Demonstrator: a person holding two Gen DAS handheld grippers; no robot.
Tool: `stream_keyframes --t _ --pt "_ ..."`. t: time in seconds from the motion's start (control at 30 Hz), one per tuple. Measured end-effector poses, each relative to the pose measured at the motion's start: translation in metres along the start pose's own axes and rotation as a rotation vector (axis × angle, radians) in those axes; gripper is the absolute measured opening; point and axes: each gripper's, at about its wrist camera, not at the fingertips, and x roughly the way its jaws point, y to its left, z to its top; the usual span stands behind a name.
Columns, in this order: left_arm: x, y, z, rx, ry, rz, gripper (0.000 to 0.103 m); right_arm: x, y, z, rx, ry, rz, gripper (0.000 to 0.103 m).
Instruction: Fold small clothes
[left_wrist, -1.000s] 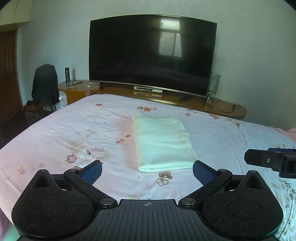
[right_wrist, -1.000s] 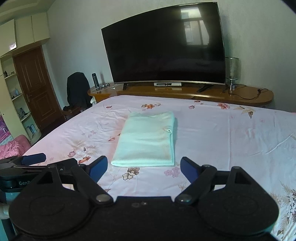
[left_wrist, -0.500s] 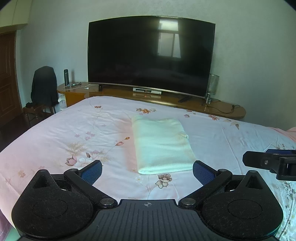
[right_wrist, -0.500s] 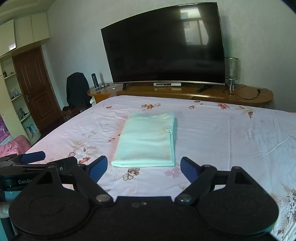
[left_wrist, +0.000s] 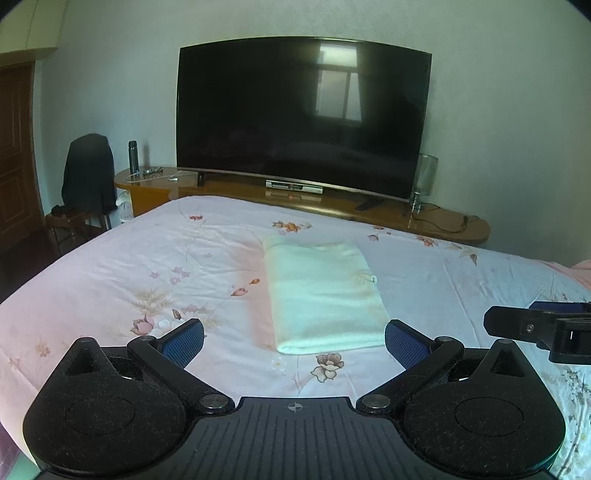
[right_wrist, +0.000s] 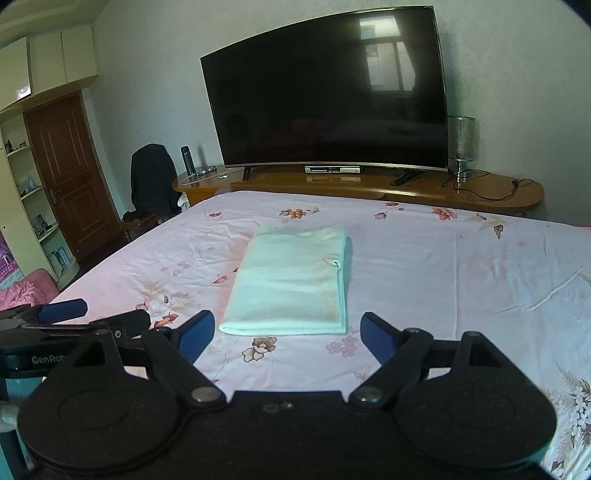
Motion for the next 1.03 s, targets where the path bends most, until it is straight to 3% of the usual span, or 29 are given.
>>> stream_keyframes --t 0.67,1.03 --pt "0.005 0.007 0.001 -0.012 0.003 -0.002 0.103 0.003 0.005 0.003 -0.024 -0.015 0.005 0.086" --pt "0.003 0.011 0.001 -0.022 -0.037 -0.012 0.103 0.006 0.002 0.002 -0.032 -0.010 0.004 0.086"
